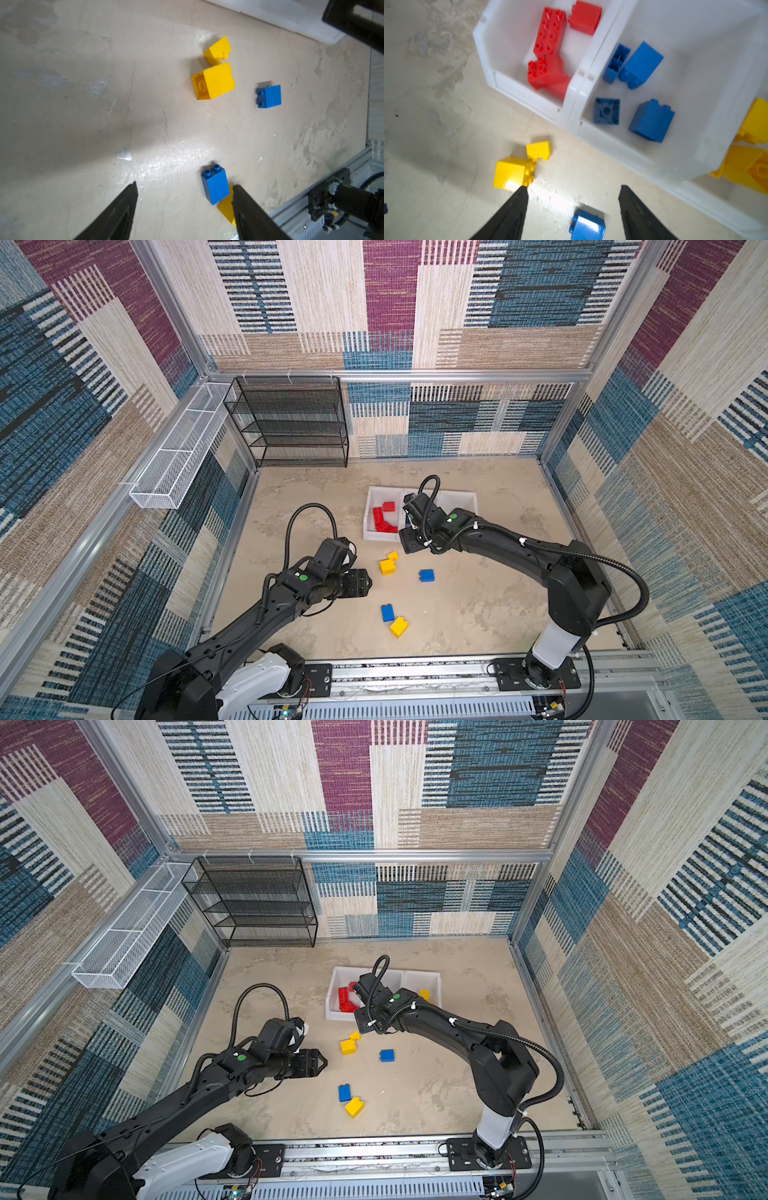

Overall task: Sort the legos into containers by color
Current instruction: 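Withdraw the right arm while the left gripper grasps a yellow 2x2 brick, then carry the yellow brick with the left gripper into the yellow compartment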

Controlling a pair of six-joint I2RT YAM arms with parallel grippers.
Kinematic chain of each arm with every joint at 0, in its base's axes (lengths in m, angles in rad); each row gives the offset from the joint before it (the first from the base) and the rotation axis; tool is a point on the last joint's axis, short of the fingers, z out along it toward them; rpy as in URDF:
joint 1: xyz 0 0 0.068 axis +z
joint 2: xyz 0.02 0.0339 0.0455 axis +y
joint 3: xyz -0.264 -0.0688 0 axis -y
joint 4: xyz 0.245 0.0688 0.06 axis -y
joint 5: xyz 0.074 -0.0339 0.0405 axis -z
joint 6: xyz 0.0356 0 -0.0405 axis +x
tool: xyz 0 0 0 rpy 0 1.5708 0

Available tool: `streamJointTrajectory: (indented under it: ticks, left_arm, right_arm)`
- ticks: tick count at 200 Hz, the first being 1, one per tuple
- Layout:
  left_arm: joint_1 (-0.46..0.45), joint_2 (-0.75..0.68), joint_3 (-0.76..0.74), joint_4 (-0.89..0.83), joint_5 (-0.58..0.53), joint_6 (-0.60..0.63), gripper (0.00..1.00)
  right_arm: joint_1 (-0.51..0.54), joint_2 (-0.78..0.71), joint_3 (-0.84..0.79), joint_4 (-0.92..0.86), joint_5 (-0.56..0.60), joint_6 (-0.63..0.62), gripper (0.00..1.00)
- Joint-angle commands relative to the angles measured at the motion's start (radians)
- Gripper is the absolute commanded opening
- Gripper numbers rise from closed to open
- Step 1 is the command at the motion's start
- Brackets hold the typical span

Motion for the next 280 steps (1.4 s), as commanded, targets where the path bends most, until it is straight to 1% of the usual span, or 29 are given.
streamJointTrajectory:
  ticks: [1,37,77,118,147,202,253,271,280]
  left_arm:
    - [-0.078,0.014,-0.013,0.011,0.009,-0.003,0.75]
    - [-0.199,0.075,-0.041,0.014,-0.004,-0.09,0.75]
    - [-0.259,0.155,-0.037,0.077,-0.003,-0.167,0.75]
    - [-0.323,0.246,0.026,0.092,0.003,-0.163,0.74]
    - [-0.385,0.3,0.094,0.051,-0.028,-0.131,0.72]
    - [-0.476,0.41,0.175,-0.017,-0.05,-0.07,0.56]
    - [-0.514,0.453,0.202,-0.038,-0.075,-0.043,0.38]
    - [-0.522,0.468,0.221,-0.047,-0.082,-0.033,0.3]
    - [-0.522,0.471,0.23,-0.051,-0.088,-0.029,0.29]
  right_arm:
    - [0.003,-0.073,-0.092,0.046,0.009,0.076,0.72]
    - [0.004,-0.177,-0.218,0.047,0.033,0.134,0.72]
    - [0.004,-0.25,-0.289,0.052,0.045,0.176,0.73]
    - [0.004,-0.291,-0.336,0.057,0.048,0.186,0.73]
    - [0.002,-0.308,-0.357,0.063,0.05,0.191,0.73]
    - [0.002,-0.346,-0.4,0.068,0.06,0.2,0.74]
    - [-0.003,-0.395,-0.423,0.048,0.105,0.224,0.74]
    - [-0.019,-0.418,-0.421,0.03,0.126,0.23,0.73]
    - [-0.032,-0.433,-0.421,0.02,0.135,0.231,0.73]
